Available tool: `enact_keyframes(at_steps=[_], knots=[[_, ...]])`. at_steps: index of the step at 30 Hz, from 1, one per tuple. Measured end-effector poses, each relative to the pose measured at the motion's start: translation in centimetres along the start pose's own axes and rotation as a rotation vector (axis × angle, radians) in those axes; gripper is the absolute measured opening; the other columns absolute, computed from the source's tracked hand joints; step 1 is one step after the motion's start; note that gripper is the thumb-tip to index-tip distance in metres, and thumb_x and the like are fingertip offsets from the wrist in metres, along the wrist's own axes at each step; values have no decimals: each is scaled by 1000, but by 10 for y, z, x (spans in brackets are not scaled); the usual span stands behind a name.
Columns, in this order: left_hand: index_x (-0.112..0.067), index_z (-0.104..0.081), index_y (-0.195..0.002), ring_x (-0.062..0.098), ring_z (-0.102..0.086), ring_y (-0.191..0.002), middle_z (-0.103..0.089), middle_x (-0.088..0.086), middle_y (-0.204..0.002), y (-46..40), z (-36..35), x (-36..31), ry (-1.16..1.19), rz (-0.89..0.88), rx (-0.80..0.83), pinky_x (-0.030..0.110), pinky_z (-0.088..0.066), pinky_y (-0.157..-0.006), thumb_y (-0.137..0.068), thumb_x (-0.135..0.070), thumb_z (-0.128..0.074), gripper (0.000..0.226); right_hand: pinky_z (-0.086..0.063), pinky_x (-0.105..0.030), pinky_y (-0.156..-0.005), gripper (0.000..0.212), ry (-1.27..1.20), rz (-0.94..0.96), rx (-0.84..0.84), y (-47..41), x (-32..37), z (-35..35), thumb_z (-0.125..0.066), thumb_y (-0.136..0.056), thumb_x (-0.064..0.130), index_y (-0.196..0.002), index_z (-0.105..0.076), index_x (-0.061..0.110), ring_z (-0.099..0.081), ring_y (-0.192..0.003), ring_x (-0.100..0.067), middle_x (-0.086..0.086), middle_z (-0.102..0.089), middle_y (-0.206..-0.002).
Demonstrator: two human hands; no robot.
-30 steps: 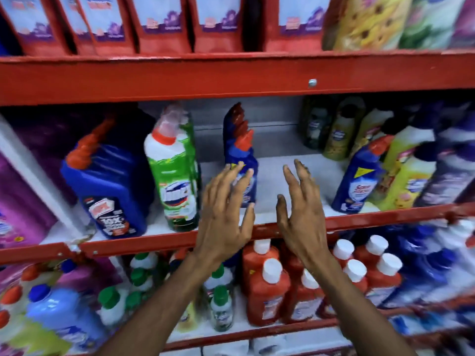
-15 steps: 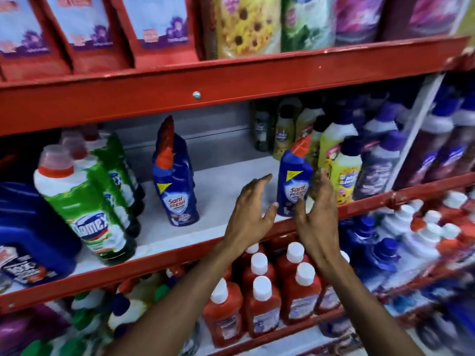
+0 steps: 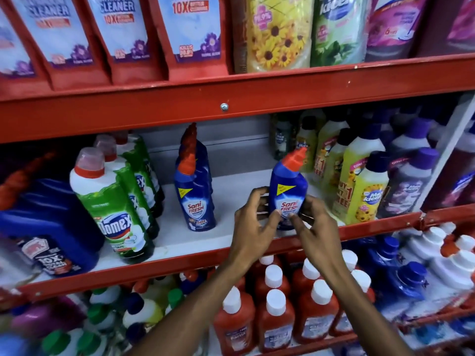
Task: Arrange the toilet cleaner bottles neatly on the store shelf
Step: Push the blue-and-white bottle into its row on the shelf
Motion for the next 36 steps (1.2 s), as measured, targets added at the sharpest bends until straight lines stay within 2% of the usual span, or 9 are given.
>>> enact_keyframes(at_steps=[4, 10, 15, 22, 25, 27, 29, 31, 36], knots=[[-30, -55, -124, 9, -74, -106, -76, -2, -115, 22, 70, 3, -34, -25, -160, 24, -62, -89, -90, -17, -67, 38, -55, -20, -91, 39, -83, 50, 120, 14, 38, -50, -67, -90, 4, -126, -60, 17, -72, -104, -4, 5, -76, -113], [-14, -58, -127, -2, -71, -98, -76, -6, -108, 44, 146, 22, -213, -20, -267, 17, -58, -86, -90, -19, -62, 38, -58, -22, -91, 39, -142, 81, 256, 30, 72, -122, -66, -86, 2, -123, -61, 14, -73, -101, -5, 1, -76, -113], [-18, -55, -124, 15, -74, -100, -77, 0, -110, 53, 165, 40, -261, 23, -283, 41, -62, -88, -90, -20, -59, 34, -60, -31, -89, 36, -107, 73, 277, 37, 74, -152, -66, -85, 4, -117, -61, 19, -73, -101, -9, -3, -73, -115], [-17, -52, -124, 10, -75, -99, -77, -2, -111, 58, 168, 54, -282, 28, -247, 43, -64, -84, -96, -22, -60, 29, -61, -31, -91, 40, -81, 40, 278, 40, 61, -166, -68, -86, 9, -124, -60, 19, -70, -103, -7, -3, -67, -122], [-20, -51, -134, 10, -74, -110, -74, -2, -124, 60, 166, 59, -164, 87, -236, 46, -63, -92, -97, -42, -54, 43, -53, -5, -79, 44, -146, -30, 233, 40, 57, -163, -62, -92, 4, -134, -55, 14, -66, -100, 9, -4, -61, -131], [-25, -46, -145, 11, -69, -121, -68, -1, -137, 58, 163, 64, -43, 168, -220, 45, -59, -103, -95, -55, -50, 59, -47, 2, -77, 46, -230, -75, 212, 39, 56, -162, -54, -99, 9, -144, -47, 15, -61, -113, 6, 0, -53, -140], [-29, -38, -154, -6, -61, -127, -56, -8, -150, 54, 157, 66, 79, 251, -199, 27, -54, -109, -95, -63, -47, 68, -42, 7, -76, 49, -299, -141, 248, 36, 54, -167, -44, -104, 15, -152, -38, 20, -54, -125, -2, 6, -46, -143], [-25, -37, -156, -17, -57, -124, -52, -10, -150, 47, 152, 63, 184, 307, -182, 16, -50, -109, -96, -69, -43, 74, -41, 8, -72, 50, -351, -202, 311, 33, 52, -175, -36, -107, 17, -157, -31, 20, -55, -112, 10, 9, -42, -141], [-22, -39, -156, 15, -59, -137, -57, 3, -152, 44, 139, 74, 324, 372, -201, 47, -43, -121, -75, -93, -44, 108, -49, 0, -77, 47, -415, -237, 402, 30, 44, -188, -27, -109, 23, -156, -33, 23, -58, -107, 12, 3, -51, -146]])
Point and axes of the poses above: each hand's wrist, its own y-axis away from the middle knuckle, its own z-axis out of the back of the hand, x = y × z, the point moved 8 cm from there along -y, towards the middle knuckle
